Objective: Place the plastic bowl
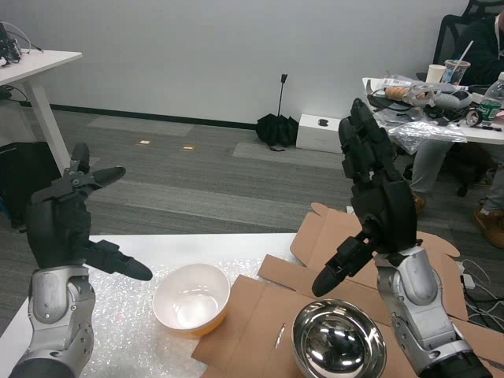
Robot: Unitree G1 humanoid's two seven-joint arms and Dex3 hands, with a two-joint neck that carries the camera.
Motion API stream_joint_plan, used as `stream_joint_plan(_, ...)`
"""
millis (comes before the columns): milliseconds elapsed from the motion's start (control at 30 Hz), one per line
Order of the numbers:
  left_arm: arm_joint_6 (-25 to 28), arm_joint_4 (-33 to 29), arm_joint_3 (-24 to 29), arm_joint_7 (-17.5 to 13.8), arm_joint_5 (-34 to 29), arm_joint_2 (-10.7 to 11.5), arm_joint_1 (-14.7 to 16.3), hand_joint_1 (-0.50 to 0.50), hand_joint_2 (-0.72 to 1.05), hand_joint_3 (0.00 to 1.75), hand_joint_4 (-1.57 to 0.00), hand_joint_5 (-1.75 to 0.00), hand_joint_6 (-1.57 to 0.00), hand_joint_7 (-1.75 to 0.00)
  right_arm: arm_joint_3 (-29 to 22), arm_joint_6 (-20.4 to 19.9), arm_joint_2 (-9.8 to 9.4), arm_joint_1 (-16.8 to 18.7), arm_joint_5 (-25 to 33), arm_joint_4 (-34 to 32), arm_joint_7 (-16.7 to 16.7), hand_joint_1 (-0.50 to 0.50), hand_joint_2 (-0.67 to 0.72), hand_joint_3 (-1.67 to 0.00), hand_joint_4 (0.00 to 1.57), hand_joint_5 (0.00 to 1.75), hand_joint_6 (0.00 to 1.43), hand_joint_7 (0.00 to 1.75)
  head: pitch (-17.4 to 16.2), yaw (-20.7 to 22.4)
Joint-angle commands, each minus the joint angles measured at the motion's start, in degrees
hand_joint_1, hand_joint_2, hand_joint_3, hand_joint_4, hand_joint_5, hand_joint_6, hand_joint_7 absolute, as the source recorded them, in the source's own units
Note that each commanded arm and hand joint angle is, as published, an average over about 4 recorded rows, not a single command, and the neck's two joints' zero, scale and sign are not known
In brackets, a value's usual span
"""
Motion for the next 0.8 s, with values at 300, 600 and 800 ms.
stream_joint_plan(300,4.07,-4.61,-0.92,-0.61,-3.07,3.21,0.70,-0.38,-0.55,0.09,-1.50,-0.15,-1.43,-0.35,-0.30,-1.26,-0.24,-0.64,0.53,0.42,-0.42,-0.49,0.46,0.00,0.00,0.00,0.00,0.00,0.41,0.45)
stream_joint_plan(600,4.62,-4.15,-1.76,-0.63,-2.92,2.20,-0.49,-0.38,-0.55,0.09,-1.50,-0.13,-1.44,-0.35,-0.30,-1.41,-0.33,-0.66,0.77,0.79,-0.51,-0.46,0.46,0.00,0.00,0.00,0.00,0.00,1.92,-0.71)
stream_joint_plan(800,4.80,-2.85,-2.33,-0.74,-2.08,0.59,-1.94,-0.37,-0.50,0.09,-1.50,-0.21,-1.44,-0.35,-0.32,-1.92,-0.79,-0.64,1.69,0.86,-0.51,-0.47,0.42,0.00,0.00,0.00,0.00,0.00,3.14,-3.21)
